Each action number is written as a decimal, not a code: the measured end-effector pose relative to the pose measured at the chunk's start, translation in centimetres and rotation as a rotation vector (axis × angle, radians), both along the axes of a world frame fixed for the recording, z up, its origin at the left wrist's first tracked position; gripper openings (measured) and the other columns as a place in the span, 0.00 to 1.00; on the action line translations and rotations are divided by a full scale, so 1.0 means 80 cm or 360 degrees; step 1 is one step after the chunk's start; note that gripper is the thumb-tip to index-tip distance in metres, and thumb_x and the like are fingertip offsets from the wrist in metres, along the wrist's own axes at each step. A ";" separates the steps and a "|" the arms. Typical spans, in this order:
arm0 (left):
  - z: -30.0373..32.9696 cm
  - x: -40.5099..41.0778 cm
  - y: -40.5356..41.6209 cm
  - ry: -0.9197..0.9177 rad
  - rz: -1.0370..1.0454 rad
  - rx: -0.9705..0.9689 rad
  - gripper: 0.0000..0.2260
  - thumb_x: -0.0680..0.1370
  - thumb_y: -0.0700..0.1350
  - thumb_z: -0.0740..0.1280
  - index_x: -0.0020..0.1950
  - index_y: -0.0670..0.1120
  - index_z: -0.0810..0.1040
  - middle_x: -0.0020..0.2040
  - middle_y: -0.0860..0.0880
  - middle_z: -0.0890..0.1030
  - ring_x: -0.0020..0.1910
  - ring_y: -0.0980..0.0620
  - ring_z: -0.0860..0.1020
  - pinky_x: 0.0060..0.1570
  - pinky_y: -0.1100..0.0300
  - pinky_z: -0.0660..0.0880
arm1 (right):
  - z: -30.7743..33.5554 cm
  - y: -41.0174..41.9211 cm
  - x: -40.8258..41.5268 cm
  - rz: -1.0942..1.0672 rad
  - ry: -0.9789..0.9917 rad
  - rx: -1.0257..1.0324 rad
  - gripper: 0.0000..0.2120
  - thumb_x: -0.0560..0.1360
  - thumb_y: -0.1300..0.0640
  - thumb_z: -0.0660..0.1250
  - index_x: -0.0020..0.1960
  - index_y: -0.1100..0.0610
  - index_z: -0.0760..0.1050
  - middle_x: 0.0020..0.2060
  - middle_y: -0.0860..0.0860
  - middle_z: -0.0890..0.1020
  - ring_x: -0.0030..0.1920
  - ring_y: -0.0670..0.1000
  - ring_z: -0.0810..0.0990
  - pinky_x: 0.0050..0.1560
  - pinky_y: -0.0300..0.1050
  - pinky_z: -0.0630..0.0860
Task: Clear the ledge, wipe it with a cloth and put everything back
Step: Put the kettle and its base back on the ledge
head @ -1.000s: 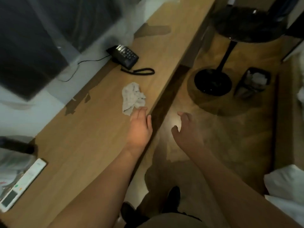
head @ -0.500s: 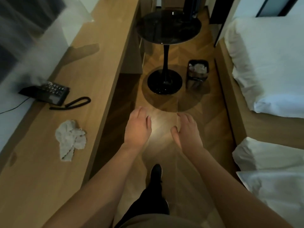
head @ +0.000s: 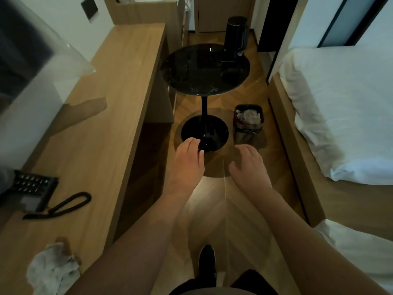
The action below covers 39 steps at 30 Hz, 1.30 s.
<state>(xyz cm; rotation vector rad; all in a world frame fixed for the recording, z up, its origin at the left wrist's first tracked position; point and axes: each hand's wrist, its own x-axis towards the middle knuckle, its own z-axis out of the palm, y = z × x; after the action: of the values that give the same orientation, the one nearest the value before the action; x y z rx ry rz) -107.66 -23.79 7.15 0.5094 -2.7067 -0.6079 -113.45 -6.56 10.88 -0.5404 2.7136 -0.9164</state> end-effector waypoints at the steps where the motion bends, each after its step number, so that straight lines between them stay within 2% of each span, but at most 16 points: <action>1: 0.002 -0.017 -0.003 0.0015 0.0007 0.0006 0.17 0.84 0.48 0.60 0.72 0.45 0.72 0.69 0.47 0.75 0.70 0.50 0.72 0.70 0.54 0.72 | 0.002 -0.003 -0.014 -0.0013 0.0009 -0.0002 0.26 0.79 0.57 0.63 0.75 0.55 0.64 0.73 0.51 0.66 0.74 0.53 0.63 0.72 0.48 0.62; 7: 0.002 -0.105 -0.004 0.0109 -0.0062 -0.0003 0.16 0.84 0.46 0.63 0.70 0.43 0.74 0.66 0.45 0.77 0.68 0.49 0.75 0.68 0.55 0.73 | -0.007 -0.010 -0.098 -0.0014 0.0008 -0.0013 0.26 0.78 0.57 0.63 0.75 0.56 0.64 0.73 0.52 0.68 0.74 0.52 0.63 0.73 0.47 0.59; 13: -0.005 -0.218 -0.001 0.0024 -0.0017 0.0034 0.17 0.83 0.46 0.62 0.71 0.44 0.73 0.69 0.47 0.75 0.70 0.50 0.72 0.70 0.54 0.72 | -0.021 -0.004 -0.212 -0.0011 -0.0008 -0.0061 0.26 0.78 0.57 0.64 0.75 0.56 0.65 0.71 0.52 0.70 0.73 0.51 0.66 0.73 0.48 0.64; 20: 0.009 -0.350 0.007 0.0009 0.0020 0.0043 0.16 0.84 0.46 0.61 0.71 0.44 0.73 0.69 0.47 0.75 0.69 0.50 0.73 0.69 0.51 0.73 | -0.014 0.003 -0.346 0.0005 0.0014 -0.0032 0.26 0.79 0.57 0.64 0.75 0.56 0.64 0.72 0.52 0.68 0.74 0.50 0.64 0.74 0.45 0.58; 30: -0.005 -0.462 -0.024 -0.0080 0.0090 0.0062 0.16 0.84 0.46 0.62 0.71 0.45 0.73 0.69 0.48 0.75 0.69 0.53 0.72 0.69 0.59 0.68 | -0.028 -0.031 -0.469 -0.0026 -0.0057 -0.0045 0.26 0.78 0.56 0.64 0.75 0.54 0.65 0.72 0.51 0.69 0.73 0.50 0.65 0.73 0.47 0.61; 34: -0.017 -0.521 -0.056 -0.0103 0.0111 0.0067 0.16 0.84 0.46 0.62 0.72 0.46 0.72 0.69 0.50 0.75 0.69 0.54 0.72 0.70 0.63 0.65 | -0.032 -0.064 -0.528 -0.0024 -0.0084 -0.0024 0.24 0.78 0.56 0.64 0.73 0.55 0.67 0.70 0.51 0.70 0.72 0.52 0.67 0.73 0.49 0.64; 39: -0.025 -0.611 -0.110 -0.0132 0.0142 0.0148 0.17 0.84 0.46 0.62 0.73 0.45 0.72 0.71 0.49 0.73 0.71 0.53 0.71 0.66 0.66 0.62 | -0.029 -0.124 -0.622 -0.0099 -0.0128 -0.0037 0.27 0.79 0.55 0.65 0.76 0.55 0.64 0.73 0.51 0.68 0.73 0.50 0.66 0.74 0.49 0.65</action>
<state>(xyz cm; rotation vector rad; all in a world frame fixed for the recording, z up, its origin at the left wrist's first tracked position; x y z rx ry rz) -156.51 -32.56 5.15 0.6897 -2.7251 -0.7056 -163.23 -16.45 8.57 -0.4165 2.6644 -0.9645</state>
